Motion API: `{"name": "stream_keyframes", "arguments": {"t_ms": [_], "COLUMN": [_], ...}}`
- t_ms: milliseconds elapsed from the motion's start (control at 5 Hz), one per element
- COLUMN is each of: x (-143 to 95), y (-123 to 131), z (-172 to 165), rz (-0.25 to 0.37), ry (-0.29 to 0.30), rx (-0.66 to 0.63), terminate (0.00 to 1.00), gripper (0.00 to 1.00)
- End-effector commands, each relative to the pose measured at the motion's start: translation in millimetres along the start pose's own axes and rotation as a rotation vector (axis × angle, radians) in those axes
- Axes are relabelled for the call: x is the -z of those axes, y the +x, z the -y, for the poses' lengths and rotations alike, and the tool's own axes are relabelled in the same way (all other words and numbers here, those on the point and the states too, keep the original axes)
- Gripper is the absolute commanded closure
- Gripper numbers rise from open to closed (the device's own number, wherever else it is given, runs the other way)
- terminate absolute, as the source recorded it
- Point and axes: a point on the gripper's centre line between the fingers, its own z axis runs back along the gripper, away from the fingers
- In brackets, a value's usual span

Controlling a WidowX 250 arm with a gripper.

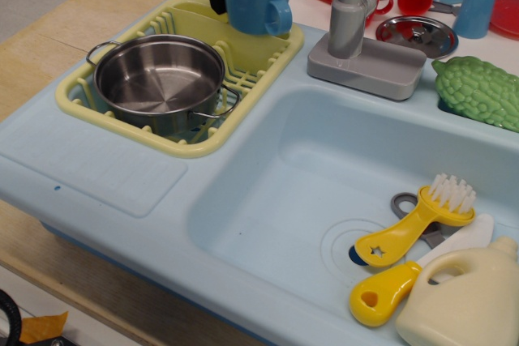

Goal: Put cup into pot or pan

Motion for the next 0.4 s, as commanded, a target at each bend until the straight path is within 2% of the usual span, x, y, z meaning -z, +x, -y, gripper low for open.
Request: {"name": "stream_keyframes", "arguments": {"t_ms": [0,200], "x": [-49.6,-54.3], "y": [-41.0,-61.3], "z": [-15.8,-28.1], "rz": [0.102,0.062], "ry": [0.071,0.074], "rx": [-0.111,-0.178], "terminate": [0.00,0.00], "gripper": [1.00,1.00]}}
